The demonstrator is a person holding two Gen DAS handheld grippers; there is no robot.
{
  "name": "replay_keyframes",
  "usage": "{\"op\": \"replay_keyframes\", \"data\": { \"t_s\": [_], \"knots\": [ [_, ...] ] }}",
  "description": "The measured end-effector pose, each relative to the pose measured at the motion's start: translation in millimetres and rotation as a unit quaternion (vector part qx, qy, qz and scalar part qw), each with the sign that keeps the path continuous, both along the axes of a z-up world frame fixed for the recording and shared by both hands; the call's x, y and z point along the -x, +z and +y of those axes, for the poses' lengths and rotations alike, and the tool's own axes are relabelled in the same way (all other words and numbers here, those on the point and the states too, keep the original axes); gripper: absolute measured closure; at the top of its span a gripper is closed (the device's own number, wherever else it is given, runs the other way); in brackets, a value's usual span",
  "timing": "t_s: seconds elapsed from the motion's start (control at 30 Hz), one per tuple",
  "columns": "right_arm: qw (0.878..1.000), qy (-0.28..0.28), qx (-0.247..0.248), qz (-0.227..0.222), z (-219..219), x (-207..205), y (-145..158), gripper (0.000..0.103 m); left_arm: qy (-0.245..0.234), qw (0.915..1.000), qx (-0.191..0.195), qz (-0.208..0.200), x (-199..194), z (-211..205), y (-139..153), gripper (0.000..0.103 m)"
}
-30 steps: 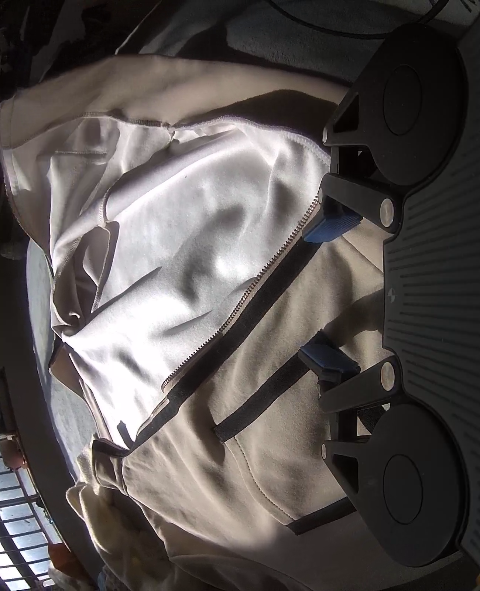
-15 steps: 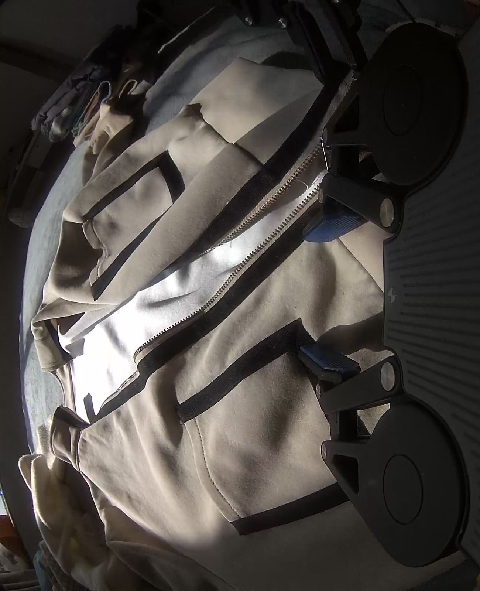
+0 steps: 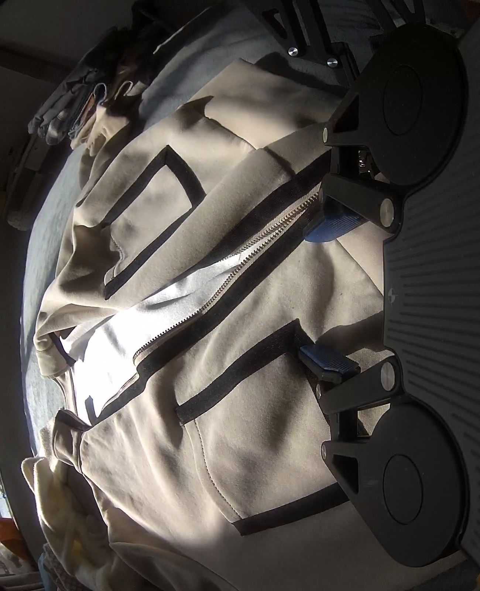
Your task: Fold clothes
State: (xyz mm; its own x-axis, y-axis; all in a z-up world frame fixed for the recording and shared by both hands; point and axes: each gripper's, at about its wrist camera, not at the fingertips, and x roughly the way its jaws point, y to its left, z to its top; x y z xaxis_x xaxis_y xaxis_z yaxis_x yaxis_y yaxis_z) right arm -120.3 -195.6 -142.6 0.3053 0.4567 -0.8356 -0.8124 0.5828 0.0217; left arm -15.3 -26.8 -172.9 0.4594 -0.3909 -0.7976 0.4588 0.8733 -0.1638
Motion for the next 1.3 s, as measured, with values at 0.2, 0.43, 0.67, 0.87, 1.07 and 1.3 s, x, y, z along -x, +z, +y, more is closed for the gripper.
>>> {"op": "replay_keyframes", "data": {
  "t_s": [0.2, 0.43, 0.67, 0.87, 1.07, 1.3],
  "knots": [
    [1.0, -0.008, 0.011, -0.01, -1, 0, -2, 0.086, -0.007, 0.9999, -0.008, -0.007, 1, -2, 0, 0.039],
    [0.993, -0.099, -0.05, 0.045, -28, -17, 25, 0.066, 0.014, 0.9977, 0.001, -0.066, -5, 6, 22, 0.039],
    [0.958, -0.242, -0.145, 0.048, -90, -77, 93, 0.066, -0.069, 0.9891, 0.04, -0.123, 14, -13, 34, 0.038],
    [0.94, -0.306, -0.152, 0.003, -72, -161, 139, 0.066, -0.165, 0.9748, 0.018, -0.149, 40, -45, 19, 0.038],
    [0.958, -0.277, -0.037, -0.063, 14, -236, 124, 0.068, -0.209, 0.9654, 0.02, -0.154, 53, -56, 7, 0.039],
    [0.947, -0.248, 0.126, -0.158, 89, -308, 72, 0.07, -0.227, 0.9622, 0.036, -0.145, 52, -56, -2, 0.039]
  ]
}}
